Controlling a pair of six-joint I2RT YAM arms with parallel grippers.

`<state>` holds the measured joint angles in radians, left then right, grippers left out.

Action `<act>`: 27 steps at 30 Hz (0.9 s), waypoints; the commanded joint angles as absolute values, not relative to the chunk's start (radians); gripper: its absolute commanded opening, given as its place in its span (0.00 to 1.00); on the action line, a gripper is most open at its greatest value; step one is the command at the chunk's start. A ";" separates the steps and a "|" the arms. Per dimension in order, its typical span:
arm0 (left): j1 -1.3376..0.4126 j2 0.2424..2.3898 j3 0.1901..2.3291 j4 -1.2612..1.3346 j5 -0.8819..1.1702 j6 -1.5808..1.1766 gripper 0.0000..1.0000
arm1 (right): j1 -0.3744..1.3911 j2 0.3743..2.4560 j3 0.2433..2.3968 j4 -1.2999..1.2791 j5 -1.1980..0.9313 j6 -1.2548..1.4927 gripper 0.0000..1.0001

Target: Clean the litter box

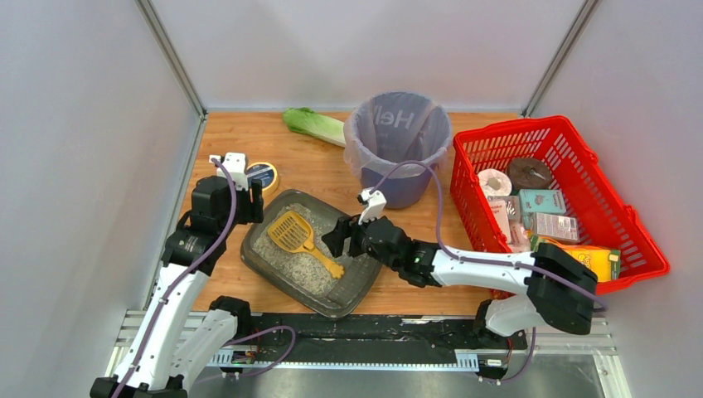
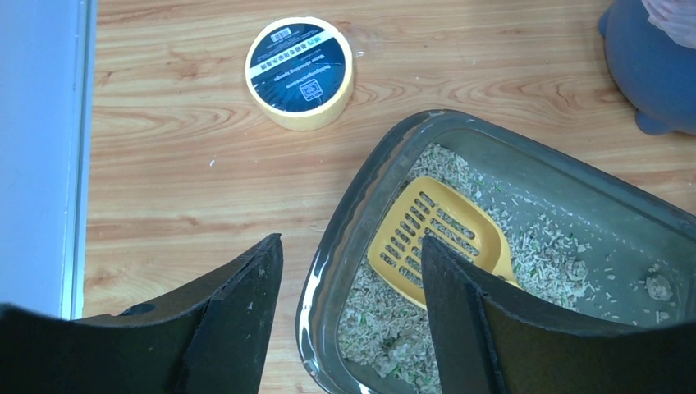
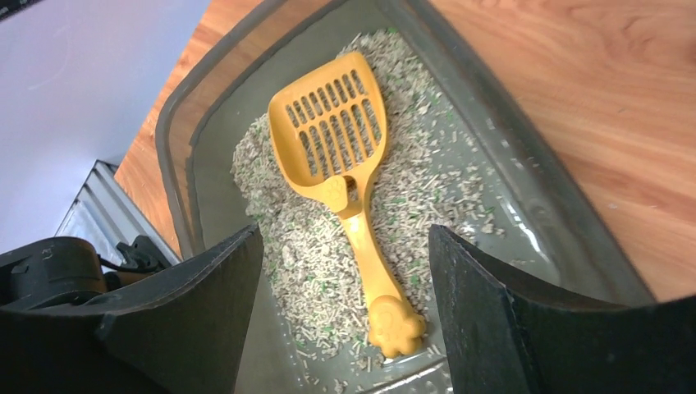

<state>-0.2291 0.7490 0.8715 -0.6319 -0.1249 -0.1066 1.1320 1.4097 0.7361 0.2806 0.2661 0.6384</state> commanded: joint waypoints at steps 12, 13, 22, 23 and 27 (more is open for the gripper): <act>-0.232 0.716 0.864 -0.588 -0.161 -0.115 0.76 | 1.043 1.037 0.545 0.207 0.589 0.489 0.83; -0.232 0.716 0.865 -0.584 -0.160 -0.118 0.76 | 1.023 1.013 0.534 0.196 0.592 0.480 0.83; -0.232 0.712 0.874 -0.583 -0.146 -0.130 0.78 | 0.893 0.706 0.534 0.005 0.664 0.399 0.83; -0.232 0.707 0.876 -0.580 -0.147 -0.130 0.78 | 0.888 0.657 0.543 -0.030 0.673 0.368 0.83; -0.232 0.664 0.859 -0.557 -0.155 -0.129 0.78 | 0.887 0.568 0.610 -0.092 0.721 0.273 0.83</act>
<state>-0.2291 0.7113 0.8646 -0.6147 -0.1558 -0.1181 0.8883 0.6353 0.5182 -0.0158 0.6445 0.3950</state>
